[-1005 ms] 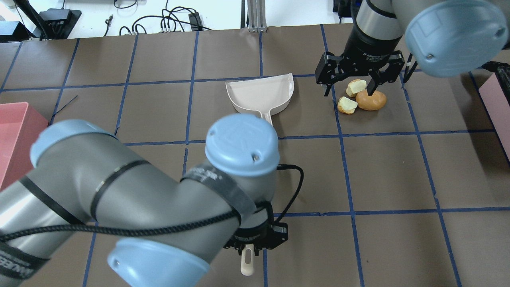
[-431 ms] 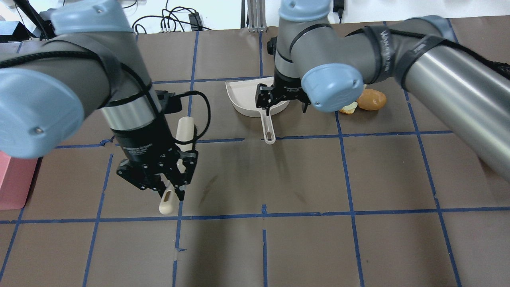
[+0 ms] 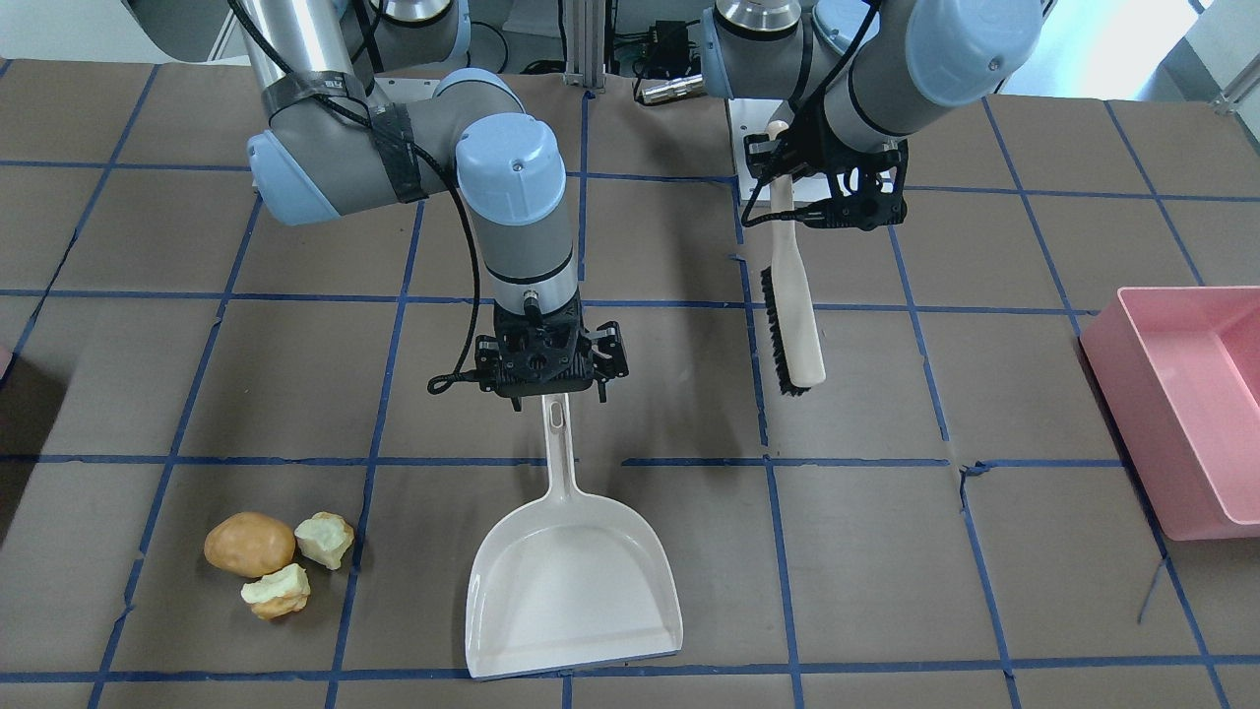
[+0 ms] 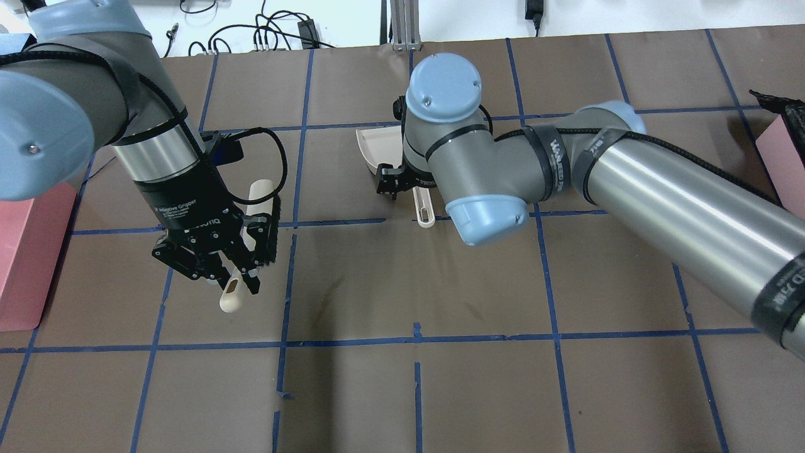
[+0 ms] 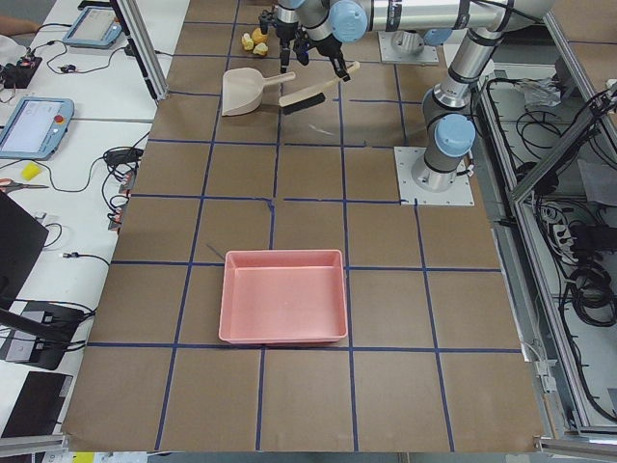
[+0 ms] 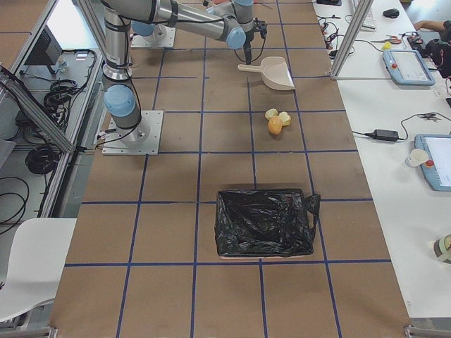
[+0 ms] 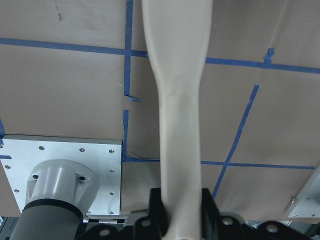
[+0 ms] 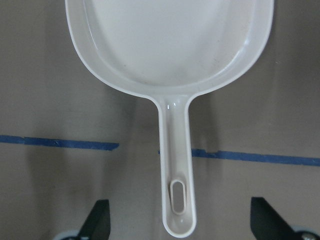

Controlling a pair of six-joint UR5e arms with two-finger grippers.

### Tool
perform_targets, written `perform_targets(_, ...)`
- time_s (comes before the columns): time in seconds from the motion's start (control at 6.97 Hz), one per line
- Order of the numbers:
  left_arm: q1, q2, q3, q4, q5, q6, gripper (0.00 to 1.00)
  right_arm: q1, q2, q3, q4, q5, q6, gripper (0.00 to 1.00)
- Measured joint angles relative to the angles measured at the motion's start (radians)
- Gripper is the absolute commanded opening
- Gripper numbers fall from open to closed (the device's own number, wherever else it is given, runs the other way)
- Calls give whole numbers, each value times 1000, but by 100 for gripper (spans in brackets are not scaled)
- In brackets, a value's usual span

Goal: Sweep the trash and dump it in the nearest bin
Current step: 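Lift the brush with the left gripper while the right gripper grasps the dustpan handle, then carry the dustpan past the potato with the right gripper while the left brings the brush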

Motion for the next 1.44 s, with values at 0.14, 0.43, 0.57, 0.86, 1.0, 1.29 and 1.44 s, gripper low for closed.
perform_targets(0.14,5,-19,-8,55,1,3,0,-1,-6,52,-66,-1,-1,99)
perform_targets(0.43,7,-37,-56,176,14,47,0,-6,16,79,-158,-17,-3,97)
perform_targets(0.57,8,-37,-86,213,43,61,0,-7,35,82,-182,-24,-3,97)
perform_targets(0.86,8,-32,-121,250,81,69,0,-5,57,85,-198,-30,-2,83)
perform_targets(1.0,8,-29,-126,254,85,70,0,-4,65,85,-207,-30,-2,82)
perform_targets(1.29,10,-28,-129,256,87,73,0,-4,75,82,-223,-31,-1,29)
perform_targets(1.44,10,-25,-129,256,87,73,0,-4,76,81,-224,-29,-1,16)
